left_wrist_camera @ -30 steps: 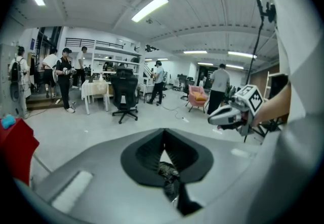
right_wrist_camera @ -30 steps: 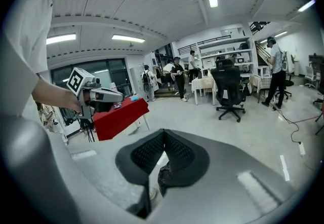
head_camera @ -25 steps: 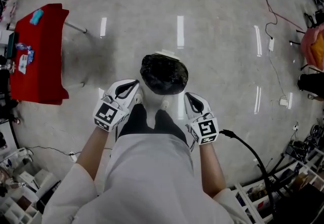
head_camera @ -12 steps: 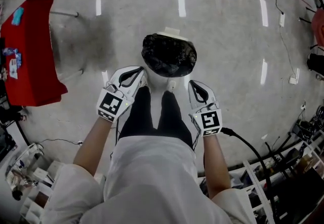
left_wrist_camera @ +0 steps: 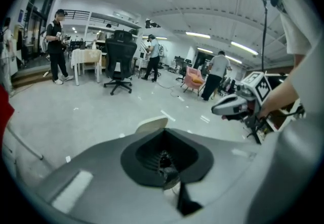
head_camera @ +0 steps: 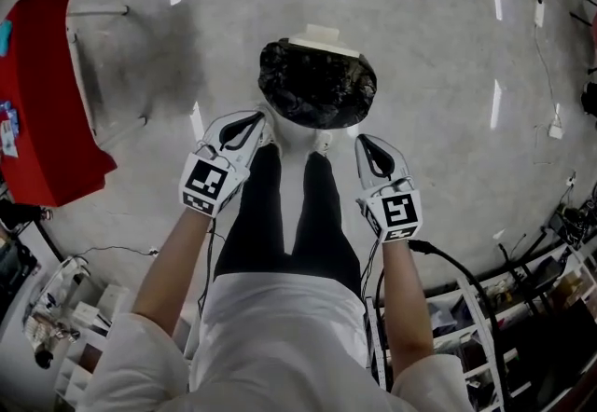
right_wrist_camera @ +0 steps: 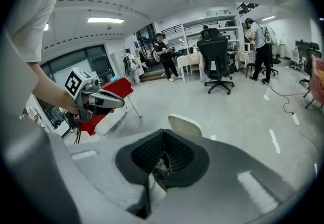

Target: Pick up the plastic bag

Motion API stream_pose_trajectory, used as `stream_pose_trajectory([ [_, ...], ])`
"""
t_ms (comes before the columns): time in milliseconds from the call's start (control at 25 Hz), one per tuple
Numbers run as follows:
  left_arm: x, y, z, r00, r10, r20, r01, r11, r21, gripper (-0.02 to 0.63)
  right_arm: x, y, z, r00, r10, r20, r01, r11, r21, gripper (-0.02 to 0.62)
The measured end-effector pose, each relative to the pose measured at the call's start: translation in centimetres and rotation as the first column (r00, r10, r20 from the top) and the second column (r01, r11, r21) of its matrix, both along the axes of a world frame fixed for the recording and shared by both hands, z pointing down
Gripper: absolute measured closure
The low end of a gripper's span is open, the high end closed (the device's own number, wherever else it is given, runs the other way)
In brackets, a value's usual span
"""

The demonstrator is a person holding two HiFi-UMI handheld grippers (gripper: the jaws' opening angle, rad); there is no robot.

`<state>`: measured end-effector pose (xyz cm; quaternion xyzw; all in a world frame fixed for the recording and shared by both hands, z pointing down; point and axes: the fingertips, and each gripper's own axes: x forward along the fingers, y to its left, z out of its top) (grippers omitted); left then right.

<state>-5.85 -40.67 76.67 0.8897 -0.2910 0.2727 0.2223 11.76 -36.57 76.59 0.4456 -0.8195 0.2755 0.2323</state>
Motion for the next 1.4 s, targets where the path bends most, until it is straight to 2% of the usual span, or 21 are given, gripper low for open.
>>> stream_pose_trajectory([
  [280,-1.8,-0.7,9.6,0.998,-0.065,0.022,0.067,0.990,-0.122,0.601,-0.1,1.1,8.2,0.999,-0.033,-0.008,0.032,0.995,-0.099,0.568],
  [440,-2.6,-0.8,15.3,0.997,-0.064,0.042,0.070,0.979,-0.191,0.601,0.2,1.3,12.7,0.999,-0.028,-0.016,0.026,0.991,-0.130,0.568],
  [560,-3.2,-1.0,19.7,0.995,-0.078,0.061,0.091,0.965,-0.247,0.571,1.0,1.2,16.5,1.000,-0.019,-0.025,0.015,0.988,-0.154,0.568],
  [800,-5.1,-1.1,26.9,0.990,-0.076,0.119,0.110,0.945,-0.308,0.567,2.4,1.1,23.5,0.998,-0.014,-0.060,0.002,0.980,-0.199,0.552],
  [920,-6.2,-1.2,30.1,0.985,-0.078,0.157,0.128,0.933,-0.337,0.543,3.5,0.7,26.2,0.997,0.010,-0.073,-0.026,0.976,-0.217,0.530],
  [1080,-6.5,-1.5,32.8,0.982,-0.082,0.171,0.144,0.909,-0.391,0.497,5.8,0.0,29.1,0.993,0.074,-0.090,-0.094,0.966,-0.242,0.503],
  [1240,-6.8,-1.9,35.1,0.979,-0.080,0.189,0.156,0.889,-0.430,0.448,6.9,-0.4,31.5,0.989,0.087,-0.116,-0.115,0.960,-0.256,0.485],
  [1320,-7.0,-2.1,36.3,0.979,-0.109,0.174,0.180,0.864,-0.471,0.423,7.6,-0.6,33.0,0.986,0.105,-0.132,-0.138,0.954,-0.268,0.450],
  [1400,-6.9,-2.2,37.6,0.978,-0.159,0.136,0.208,0.819,-0.534,0.379,8.8,-0.9,34.5,0.978,0.146,-0.147,-0.183,0.942,-0.281,0.405],
])
